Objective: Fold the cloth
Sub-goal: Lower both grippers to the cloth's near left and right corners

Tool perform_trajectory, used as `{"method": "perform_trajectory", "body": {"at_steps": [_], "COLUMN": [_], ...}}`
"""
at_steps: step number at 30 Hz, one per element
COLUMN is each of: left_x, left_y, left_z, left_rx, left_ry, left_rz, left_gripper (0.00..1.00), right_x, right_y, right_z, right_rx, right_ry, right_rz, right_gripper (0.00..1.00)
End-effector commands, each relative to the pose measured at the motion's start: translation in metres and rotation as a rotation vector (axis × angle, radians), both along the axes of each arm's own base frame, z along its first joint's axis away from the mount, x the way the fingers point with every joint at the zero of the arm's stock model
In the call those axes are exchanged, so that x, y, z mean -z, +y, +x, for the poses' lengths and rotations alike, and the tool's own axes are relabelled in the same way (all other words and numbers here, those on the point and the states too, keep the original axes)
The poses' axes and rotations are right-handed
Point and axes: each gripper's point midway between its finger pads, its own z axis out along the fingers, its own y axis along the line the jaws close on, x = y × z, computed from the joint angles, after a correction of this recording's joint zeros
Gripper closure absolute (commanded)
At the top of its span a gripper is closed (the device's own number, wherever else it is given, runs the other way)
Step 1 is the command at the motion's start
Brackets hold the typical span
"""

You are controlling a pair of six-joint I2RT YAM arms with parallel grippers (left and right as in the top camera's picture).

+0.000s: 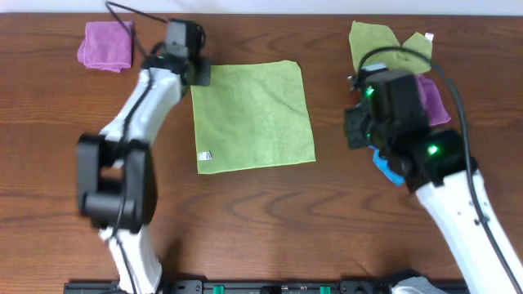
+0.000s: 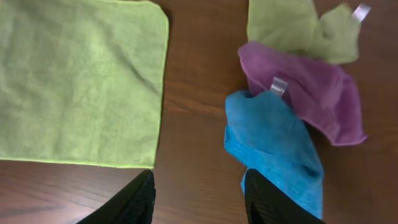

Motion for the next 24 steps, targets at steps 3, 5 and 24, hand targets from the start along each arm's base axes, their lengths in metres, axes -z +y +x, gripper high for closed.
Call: {"method": "perform_trajectory", "body": {"at_steps": [3, 5, 24], "left_x": [-0.055, -0.049, 0.059], "left_y": [0.002, 0.002, -0.018], "left_z": [-0.06, -0.095, -0.224], "left_rx": [0.031, 0.051, 0.0], "left_ry": [0.078, 0.206, 0.38], "left_rz": [-0.056, -0.113, -0.693], "left_gripper": [0.94, 0.94, 0.58], "right_x": [0.033, 0.055, 0.164], "right_y": [0.019, 0.015, 0.056], "right_z": [0.012, 0.012, -0.034], "right_rx": [-0.168, -0.159, -0.358], "right_ry": [0.133, 0.196, 0.451], "right_rz": [0.208, 0.205, 0.402], "right_gripper": [0.49, 0.49, 0.47]}}
